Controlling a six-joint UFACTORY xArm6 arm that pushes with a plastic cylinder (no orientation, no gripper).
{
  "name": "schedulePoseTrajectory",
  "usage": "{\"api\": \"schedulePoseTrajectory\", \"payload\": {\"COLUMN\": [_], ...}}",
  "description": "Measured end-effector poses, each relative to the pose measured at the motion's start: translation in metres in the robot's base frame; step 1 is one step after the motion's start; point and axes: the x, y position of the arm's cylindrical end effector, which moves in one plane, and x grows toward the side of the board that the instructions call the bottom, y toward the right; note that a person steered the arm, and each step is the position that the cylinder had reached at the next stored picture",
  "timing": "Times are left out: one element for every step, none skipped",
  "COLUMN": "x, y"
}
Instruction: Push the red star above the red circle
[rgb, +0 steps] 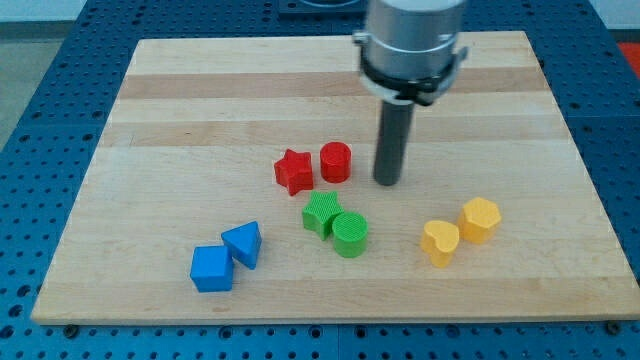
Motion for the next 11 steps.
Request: {"api": "schedulePoseTrajectory", "payload": {"x": [0.0, 0.001, 0.003, 0.007, 0.009, 0.014, 0.02, 0.024, 0.018, 0.015, -0.001], "y": [-0.04, -0.045, -0.032, -0.033, -0.075, -0.115, -0.149, -0.19, -0.196, -0.187, -0.178]}}
